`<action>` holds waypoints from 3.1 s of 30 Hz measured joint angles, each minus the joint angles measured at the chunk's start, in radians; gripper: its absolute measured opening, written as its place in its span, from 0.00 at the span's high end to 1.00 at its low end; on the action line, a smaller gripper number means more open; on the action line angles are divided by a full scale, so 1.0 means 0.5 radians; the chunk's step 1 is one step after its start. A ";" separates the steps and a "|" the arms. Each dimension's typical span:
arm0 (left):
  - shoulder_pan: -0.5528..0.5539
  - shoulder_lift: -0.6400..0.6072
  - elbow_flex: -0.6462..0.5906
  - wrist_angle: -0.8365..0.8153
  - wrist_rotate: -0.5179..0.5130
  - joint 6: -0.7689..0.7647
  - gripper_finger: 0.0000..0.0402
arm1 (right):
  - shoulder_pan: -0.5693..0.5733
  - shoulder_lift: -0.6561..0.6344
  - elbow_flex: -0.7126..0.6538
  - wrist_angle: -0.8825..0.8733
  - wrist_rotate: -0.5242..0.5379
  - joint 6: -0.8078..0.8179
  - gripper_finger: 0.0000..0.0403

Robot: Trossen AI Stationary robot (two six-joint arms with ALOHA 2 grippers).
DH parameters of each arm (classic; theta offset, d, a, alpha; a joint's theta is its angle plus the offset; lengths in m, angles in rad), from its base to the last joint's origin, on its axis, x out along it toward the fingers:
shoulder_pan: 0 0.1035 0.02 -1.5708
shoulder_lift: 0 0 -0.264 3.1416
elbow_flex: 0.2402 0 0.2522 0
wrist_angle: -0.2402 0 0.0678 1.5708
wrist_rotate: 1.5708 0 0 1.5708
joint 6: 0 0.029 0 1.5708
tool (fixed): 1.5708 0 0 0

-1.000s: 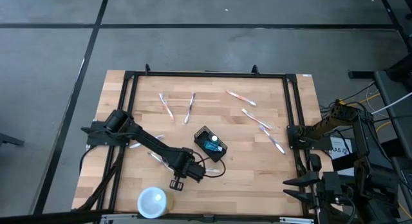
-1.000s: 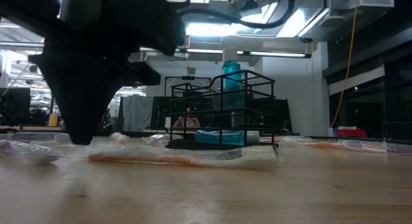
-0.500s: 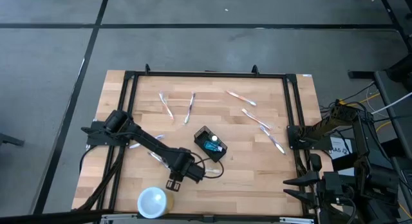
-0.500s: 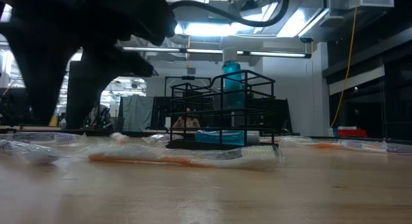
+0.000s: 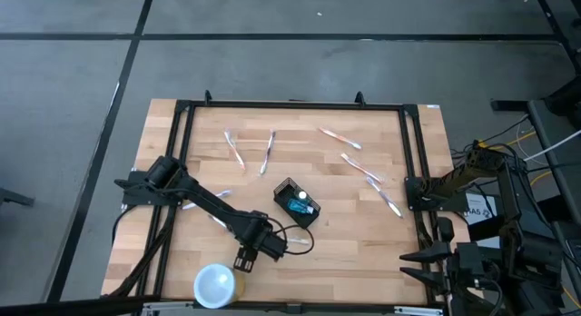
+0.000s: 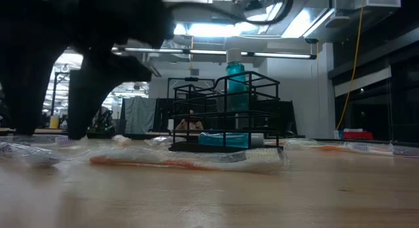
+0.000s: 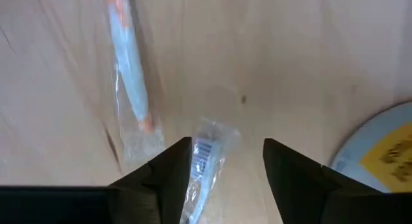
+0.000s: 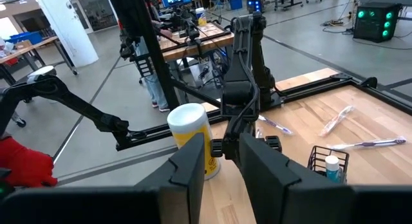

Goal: Pick & Place toothbrushing station
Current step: Put the violet toothbrush into the wire organizer

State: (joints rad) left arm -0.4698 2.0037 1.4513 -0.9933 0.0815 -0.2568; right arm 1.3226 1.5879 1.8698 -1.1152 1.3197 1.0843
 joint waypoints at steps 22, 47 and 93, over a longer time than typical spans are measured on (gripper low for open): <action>0.000 -0.004 -0.211 0.232 -0.075 -0.143 0.71 | 0.014 0.000 0.000 0.000 0.001 0.014 0.75; 0.119 0.005 0.505 0.218 -0.296 -0.325 0.99 | 0.014 0.000 0.000 0.032 0.016 0.008 0.75; -0.187 -0.786 0.276 0.532 -2.994 -2.339 1.00 | 0.082 0.001 0.000 0.045 0.128 -0.129 0.75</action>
State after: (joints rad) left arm -0.5633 1.6106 1.5894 -0.7272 -1.4153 -1.4263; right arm 1.3636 1.5883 1.8698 -1.0927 1.3838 1.0199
